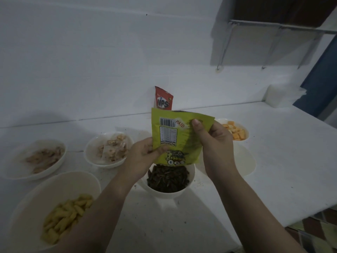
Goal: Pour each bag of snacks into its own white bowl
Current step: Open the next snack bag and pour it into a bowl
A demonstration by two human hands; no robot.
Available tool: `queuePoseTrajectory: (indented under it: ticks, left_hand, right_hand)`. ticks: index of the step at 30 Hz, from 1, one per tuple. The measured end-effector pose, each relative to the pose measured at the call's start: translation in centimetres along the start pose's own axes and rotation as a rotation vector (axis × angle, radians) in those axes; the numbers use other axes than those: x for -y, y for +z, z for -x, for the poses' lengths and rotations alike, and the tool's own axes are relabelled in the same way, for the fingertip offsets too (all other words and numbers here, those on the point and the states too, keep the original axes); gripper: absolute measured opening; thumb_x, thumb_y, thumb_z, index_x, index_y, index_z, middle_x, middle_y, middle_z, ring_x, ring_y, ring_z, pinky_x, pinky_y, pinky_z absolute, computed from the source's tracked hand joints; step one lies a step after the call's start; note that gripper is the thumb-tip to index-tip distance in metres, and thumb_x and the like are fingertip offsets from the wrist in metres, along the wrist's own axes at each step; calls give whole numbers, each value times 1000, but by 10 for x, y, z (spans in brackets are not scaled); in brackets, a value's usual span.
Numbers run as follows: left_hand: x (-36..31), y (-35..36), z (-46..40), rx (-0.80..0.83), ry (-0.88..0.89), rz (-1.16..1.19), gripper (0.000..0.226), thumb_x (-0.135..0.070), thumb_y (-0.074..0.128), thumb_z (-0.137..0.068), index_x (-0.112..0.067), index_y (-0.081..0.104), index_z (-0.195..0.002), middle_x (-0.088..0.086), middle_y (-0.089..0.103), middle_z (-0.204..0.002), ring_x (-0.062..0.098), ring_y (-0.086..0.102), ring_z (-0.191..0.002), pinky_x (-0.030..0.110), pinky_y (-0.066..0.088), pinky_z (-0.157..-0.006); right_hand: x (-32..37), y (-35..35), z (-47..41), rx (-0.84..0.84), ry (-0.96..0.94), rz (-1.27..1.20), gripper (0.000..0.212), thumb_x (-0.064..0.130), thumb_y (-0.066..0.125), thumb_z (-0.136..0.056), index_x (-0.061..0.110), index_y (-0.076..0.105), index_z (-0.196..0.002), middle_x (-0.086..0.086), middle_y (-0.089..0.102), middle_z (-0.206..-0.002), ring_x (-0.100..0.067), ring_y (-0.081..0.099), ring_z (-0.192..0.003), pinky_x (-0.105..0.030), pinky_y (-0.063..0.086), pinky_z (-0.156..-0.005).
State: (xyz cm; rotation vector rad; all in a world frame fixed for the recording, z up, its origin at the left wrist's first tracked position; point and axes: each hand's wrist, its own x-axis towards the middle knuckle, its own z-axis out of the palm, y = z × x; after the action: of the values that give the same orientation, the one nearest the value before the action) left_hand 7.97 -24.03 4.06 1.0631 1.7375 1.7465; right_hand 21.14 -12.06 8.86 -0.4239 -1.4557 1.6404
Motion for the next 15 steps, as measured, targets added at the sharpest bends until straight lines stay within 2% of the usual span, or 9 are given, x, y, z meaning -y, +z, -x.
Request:
queuePoseTrajectory:
  ticks: [3,6,9,10,12,15]
  left_hand:
    - [6,-8,-2,-12,2,-70,21,-19,71,-84,-24,72,-104,-11,77,-97,9,72,-95,25,57,-83]
    - [7,-16,-2,-35,39,-259,20,-21,70,-88,-26,73,-108,-12,76,-98,7,72,-91,34,58,-84]
    - [3,-15,-4,-22,63,-384,20,-31,70,-88,-32,71,-107,-18,75,-94,3,70,-84,30,54,-80]
    - [-1,-14,-4,-8,74,-375,21,-34,70,-87,-33,70,-108,-19,75,-96,1,69,-90,28,52,-83]
    - [-13,-10,-4,0,77,-191,23,-36,68,-85,-32,68,-107,-17,74,-103,4,68,-100,27,51,-88]
    - [-29,0,-6,-90,98,81,16,-28,60,-88,-26,69,-102,-11,76,-99,9,71,-95,24,56,-78]
  right_hand:
    - [3,2,-3,-53,-5,-91,22,19,63,-92,1,72,-101,-8,77,-92,-18,74,-83,-25,57,-67]
    - [2,1,-6,-74,8,-108,26,24,61,-92,3,73,-103,-11,77,-96,-22,74,-86,-28,58,-69]
    - [2,-1,-8,-76,-1,-107,28,25,62,-91,2,73,-104,-11,77,-96,-23,74,-87,-29,58,-70]
    - [3,-2,-8,-69,-5,-101,28,24,62,-91,1,73,-104,-11,77,-95,-23,74,-86,-28,58,-70]
    - [3,-3,-6,-50,-8,-62,27,19,61,-94,-2,72,-104,-10,77,-91,-19,74,-82,-26,58,-67]
    - [-1,-1,1,2,16,-21,26,18,60,-95,-4,71,-106,-12,77,-94,-21,74,-84,-29,59,-69]
